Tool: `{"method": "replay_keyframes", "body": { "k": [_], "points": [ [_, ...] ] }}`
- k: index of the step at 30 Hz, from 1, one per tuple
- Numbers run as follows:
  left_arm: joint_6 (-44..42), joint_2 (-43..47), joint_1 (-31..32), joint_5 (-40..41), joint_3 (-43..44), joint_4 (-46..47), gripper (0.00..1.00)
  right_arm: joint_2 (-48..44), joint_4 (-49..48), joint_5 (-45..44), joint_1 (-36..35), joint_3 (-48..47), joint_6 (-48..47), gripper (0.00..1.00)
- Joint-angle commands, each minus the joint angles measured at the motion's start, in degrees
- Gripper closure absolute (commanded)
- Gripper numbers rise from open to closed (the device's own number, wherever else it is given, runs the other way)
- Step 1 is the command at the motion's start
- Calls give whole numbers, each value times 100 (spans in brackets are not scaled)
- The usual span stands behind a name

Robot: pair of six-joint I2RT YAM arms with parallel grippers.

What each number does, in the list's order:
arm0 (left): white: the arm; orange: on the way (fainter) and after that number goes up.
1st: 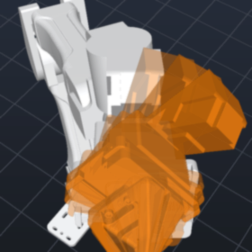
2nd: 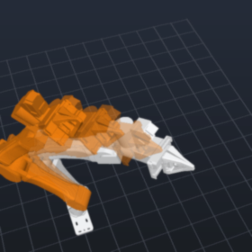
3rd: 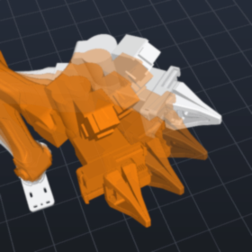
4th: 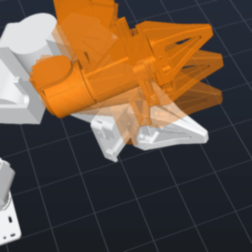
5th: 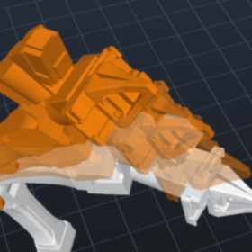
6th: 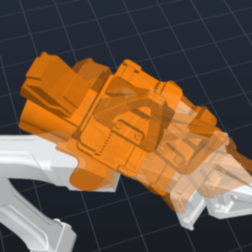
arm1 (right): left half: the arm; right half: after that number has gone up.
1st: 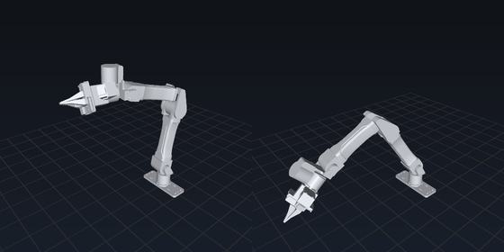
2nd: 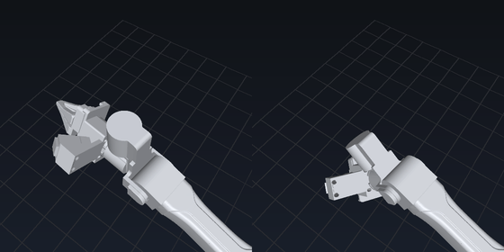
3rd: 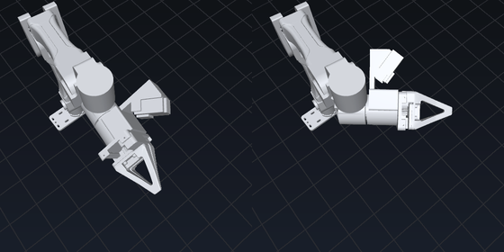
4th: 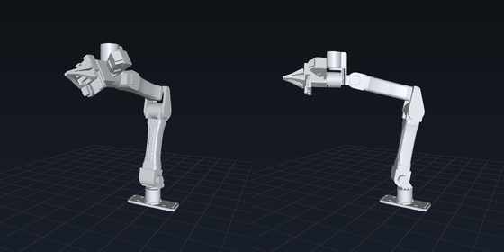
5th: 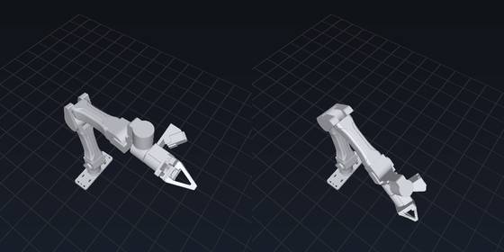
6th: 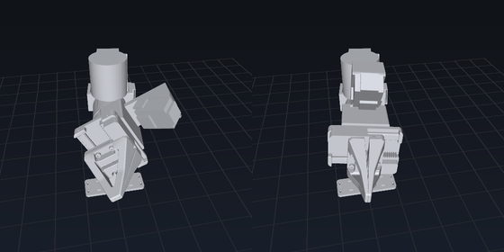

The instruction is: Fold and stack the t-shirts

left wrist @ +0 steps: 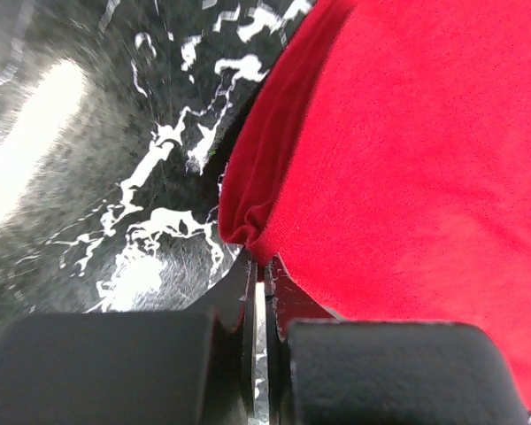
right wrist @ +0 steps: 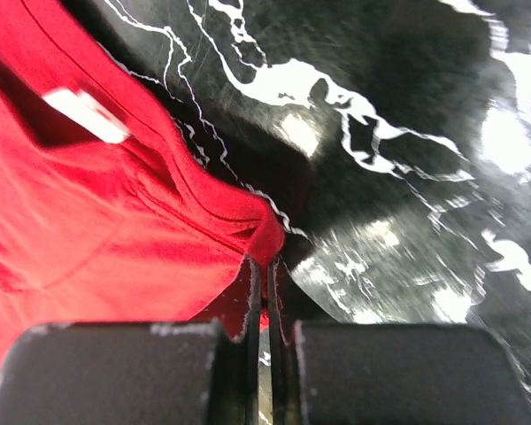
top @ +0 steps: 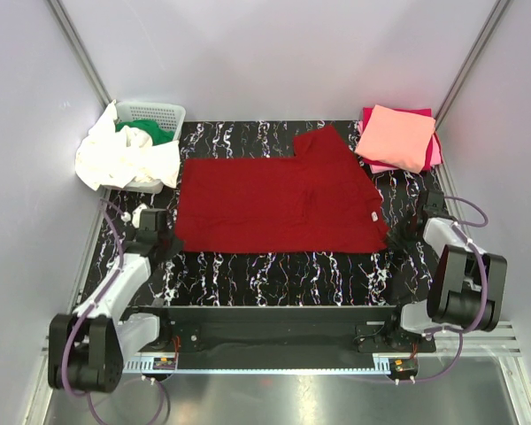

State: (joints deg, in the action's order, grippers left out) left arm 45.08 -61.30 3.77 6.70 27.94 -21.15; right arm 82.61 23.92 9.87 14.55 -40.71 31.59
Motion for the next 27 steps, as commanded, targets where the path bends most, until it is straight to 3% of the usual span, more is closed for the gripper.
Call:
{"method": "replay_keyframes", "body": {
  "k": [1,14,27],
  "points": [
    [10,513,-34,472,247,-407,100,-525,498,-485,83,-314,13,100],
    [264,1374,-34,86,18,-1119,100,-1132,1254,-653,215,-403,285,100],
    [923,2570,27,-802,158,-2348,100,-2705,2257,-1207,224,-139,1226,100]
  ]
}}
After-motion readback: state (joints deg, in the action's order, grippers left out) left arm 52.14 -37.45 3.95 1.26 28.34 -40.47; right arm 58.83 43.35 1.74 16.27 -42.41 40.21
